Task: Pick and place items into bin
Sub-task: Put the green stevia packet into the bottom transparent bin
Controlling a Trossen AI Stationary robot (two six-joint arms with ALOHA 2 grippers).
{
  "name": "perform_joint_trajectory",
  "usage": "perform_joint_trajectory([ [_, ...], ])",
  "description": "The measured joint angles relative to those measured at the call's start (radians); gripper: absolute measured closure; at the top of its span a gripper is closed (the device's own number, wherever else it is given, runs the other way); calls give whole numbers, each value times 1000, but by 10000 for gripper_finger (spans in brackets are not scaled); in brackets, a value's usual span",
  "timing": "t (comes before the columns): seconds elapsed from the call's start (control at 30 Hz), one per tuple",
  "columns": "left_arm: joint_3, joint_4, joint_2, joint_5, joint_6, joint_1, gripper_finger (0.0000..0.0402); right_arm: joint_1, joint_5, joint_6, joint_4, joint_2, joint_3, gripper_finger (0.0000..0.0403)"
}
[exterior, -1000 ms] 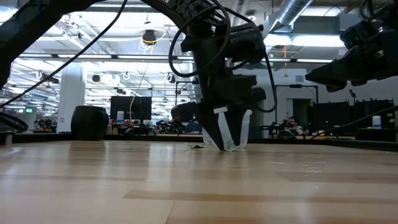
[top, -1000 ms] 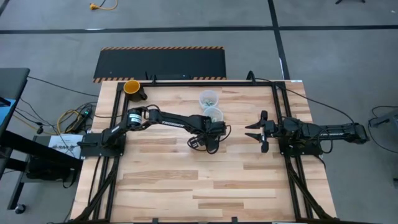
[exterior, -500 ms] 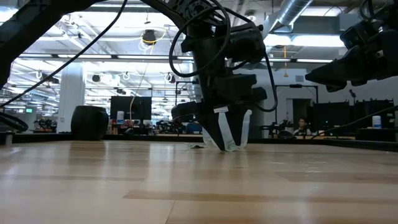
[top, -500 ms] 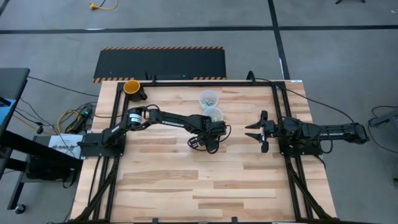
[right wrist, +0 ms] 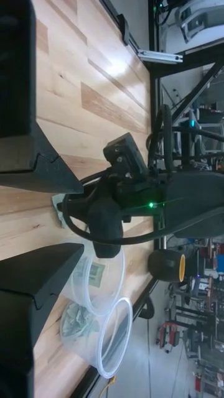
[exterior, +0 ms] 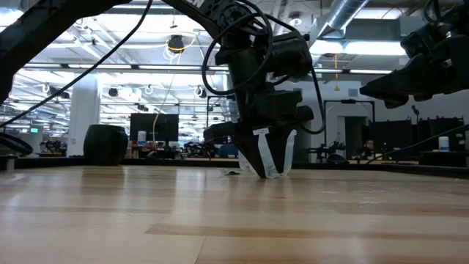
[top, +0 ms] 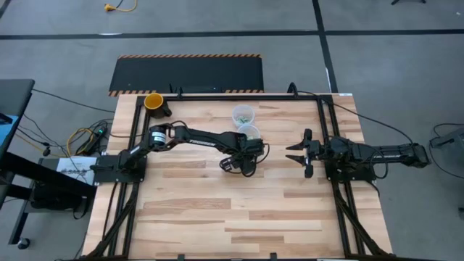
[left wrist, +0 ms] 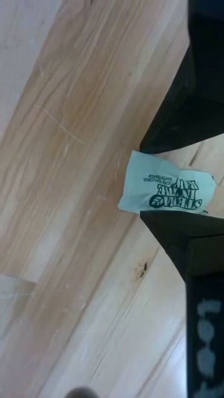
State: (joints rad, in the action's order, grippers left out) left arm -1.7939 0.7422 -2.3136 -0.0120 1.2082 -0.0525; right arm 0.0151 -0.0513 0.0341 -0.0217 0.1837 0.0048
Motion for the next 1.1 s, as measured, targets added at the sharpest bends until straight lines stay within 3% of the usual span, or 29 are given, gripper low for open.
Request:
perform_joint_trajectory([
  [0.17,-7,12,-3,2,5,2,270,0,0,0,1,0,0,270],
  [0.43,-4,29,-4,-8,21,17,390,0,0,0,1,0,0,269],
  [1.1,-99,115,-8,-225,-85,102,401,0,0,0,1,0,0,268],
])
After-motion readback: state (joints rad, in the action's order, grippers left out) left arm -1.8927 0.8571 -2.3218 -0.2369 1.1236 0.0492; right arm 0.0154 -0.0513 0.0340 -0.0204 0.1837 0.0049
